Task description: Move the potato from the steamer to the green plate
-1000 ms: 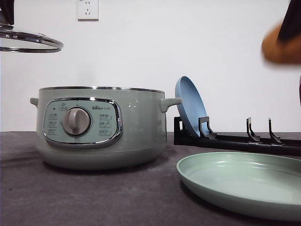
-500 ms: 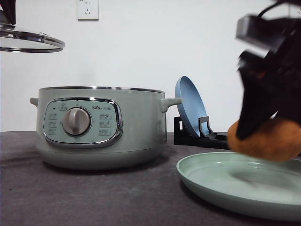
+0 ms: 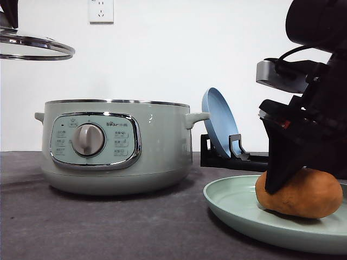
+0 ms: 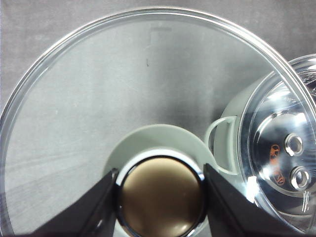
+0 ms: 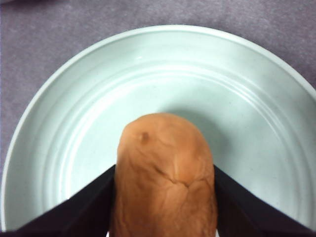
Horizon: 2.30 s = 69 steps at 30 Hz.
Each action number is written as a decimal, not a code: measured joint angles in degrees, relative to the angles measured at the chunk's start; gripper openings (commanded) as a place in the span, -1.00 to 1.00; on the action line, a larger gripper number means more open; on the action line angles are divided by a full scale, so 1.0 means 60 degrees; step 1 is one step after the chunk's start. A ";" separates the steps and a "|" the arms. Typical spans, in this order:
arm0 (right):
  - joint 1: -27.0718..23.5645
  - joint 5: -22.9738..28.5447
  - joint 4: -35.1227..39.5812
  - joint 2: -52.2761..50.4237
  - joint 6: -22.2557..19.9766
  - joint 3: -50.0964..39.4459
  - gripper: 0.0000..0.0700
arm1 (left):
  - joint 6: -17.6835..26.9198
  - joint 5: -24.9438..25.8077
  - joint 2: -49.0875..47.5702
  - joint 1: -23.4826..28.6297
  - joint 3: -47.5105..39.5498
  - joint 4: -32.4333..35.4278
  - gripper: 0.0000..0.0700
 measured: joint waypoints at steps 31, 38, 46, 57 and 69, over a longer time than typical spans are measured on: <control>0.0000 -0.0169 -0.6781 -0.6018 -0.0193 0.5539 0.58 | 0.0001 0.0000 0.0000 -0.0106 0.0000 0.0085 -0.97; 0.0000 -0.0169 -0.6808 -0.7257 -0.0173 0.5544 0.58 | -0.0011 0.0000 0.0000 -0.0446 0.0000 0.0142 -0.97; 0.0000 -0.0169 -0.6813 -0.7450 0.0175 0.5552 0.58 | -0.0134 0.0000 0.0000 -0.1248 0.0000 0.0143 -0.97; 0.0000 -0.0169 -0.6812 -0.7450 0.0335 0.5552 0.58 | -0.0219 0.0000 0.0001 -0.3305 0.0000 0.0219 -0.97; 0.0000 -0.0169 -0.6816 -0.7450 0.0581 0.5552 0.58 | -0.0219 0.0036 0.0526 -0.4452 -0.0004 0.0485 -0.97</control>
